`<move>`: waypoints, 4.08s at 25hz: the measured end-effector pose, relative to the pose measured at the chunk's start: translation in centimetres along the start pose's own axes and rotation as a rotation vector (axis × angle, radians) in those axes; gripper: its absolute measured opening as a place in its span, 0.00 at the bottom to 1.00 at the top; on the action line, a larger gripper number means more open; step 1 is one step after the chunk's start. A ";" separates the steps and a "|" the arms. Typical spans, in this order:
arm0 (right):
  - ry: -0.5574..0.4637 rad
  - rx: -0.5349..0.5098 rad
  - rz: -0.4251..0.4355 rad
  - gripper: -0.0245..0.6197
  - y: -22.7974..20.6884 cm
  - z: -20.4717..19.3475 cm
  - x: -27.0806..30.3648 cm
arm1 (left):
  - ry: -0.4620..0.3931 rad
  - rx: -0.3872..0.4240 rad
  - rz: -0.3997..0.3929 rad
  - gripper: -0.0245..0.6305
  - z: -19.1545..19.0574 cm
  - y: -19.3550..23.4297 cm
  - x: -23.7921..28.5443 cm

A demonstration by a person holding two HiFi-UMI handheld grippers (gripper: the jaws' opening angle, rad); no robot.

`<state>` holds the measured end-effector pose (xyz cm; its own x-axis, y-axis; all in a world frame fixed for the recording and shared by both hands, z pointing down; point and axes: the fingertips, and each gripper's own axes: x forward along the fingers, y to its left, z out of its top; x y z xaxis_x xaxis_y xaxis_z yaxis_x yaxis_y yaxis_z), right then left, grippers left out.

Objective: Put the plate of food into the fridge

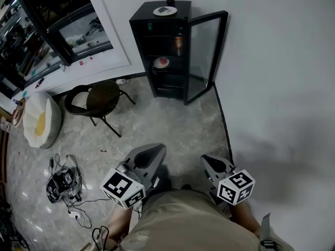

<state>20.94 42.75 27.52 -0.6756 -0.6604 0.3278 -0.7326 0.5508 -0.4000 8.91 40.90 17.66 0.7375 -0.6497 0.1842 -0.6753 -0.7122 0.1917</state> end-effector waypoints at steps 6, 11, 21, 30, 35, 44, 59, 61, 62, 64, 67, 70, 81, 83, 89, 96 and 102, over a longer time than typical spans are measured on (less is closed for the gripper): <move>0.005 0.012 -0.008 0.07 0.4 1.5 3.0 | -0.019 -0.013 0.011 0.05 0.6 3.8 -0.2; 0.000 0.006 -0.010 0.07 1.3 3.2 5.9 | -0.037 -0.028 0.012 0.05 1.3 7.1 -0.6; 0.043 -0.032 -0.043 0.07 3.0 4.5 10.6 | -0.067 -0.076 0.002 0.05 1.2 12.8 -1.8; 0.054 -0.025 -0.082 0.07 4.6 6.1 14.6 | -0.098 -0.110 0.003 0.05 1.1 17.8 -4.2; 0.075 -0.070 -0.060 0.07 6.2 6.4 17.4 | -0.082 -0.068 0.040 0.05 0.4 20.3 -5.4; 0.128 -0.092 0.016 0.07 8.4 6.4 21.1 | -0.100 -0.107 0.133 0.05 -0.3 23.4 -8.5; 0.182 -0.125 0.177 0.07 6.8 8.4 26.8 | -0.091 -0.109 0.294 0.05 0.5 27.0 -7.9; 0.180 -0.115 0.181 0.07 5.5 9.0 27.2 | -0.085 -0.107 0.299 0.05 0.8 27.2 -6.6; 0.177 -0.112 0.183 0.07 4.8 9.3 27.4 | -0.081 -0.106 0.300 0.05 1.1 27.3 -6.0; 0.172 -0.107 0.185 0.07 3.6 10.1 27.6 | -0.072 -0.103 0.295 0.05 1.5 27.3 -4.6; 0.175 -0.097 0.191 0.07 1.7 10.8 27.9 | -0.048 -0.091 0.288 0.05 2.0 27.4 -2.6; 0.181 -0.089 0.196 0.07 -0.1 11.3 27.8 | -0.034 -0.086 0.297 0.05 2.5 27.4 -0.8; 0.205 -0.181 0.282 0.07 -5.1 13.7 29.1 | -0.002 -0.054 0.365 0.05 4.5 27.9 4.1; 0.208 -0.178 0.286 0.07 -6.5 14.3 29.0 | 0.009 -0.063 0.374 0.05 4.5 27.9 5.3; 0.205 -0.153 0.272 0.07 -10.9 15.4 28.4 | 0.047 -0.065 0.366 0.05 4.4 27.4 9.5; 0.155 -0.130 0.277 0.07 -14.3 17.2 27.2 | 0.071 -0.036 0.313 0.05 5.3 26.4 14.4; 0.115 -0.126 0.227 0.07 -16.8 18.3 26.2 | 0.107 0.037 0.251 0.05 5.8 25.3 17.1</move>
<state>17.08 6.88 27.18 -0.8230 -0.4552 0.3396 -0.5616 0.7415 -0.3671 4.54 10.22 20.06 0.5413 -0.7767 0.3222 -0.8345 -0.5433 0.0923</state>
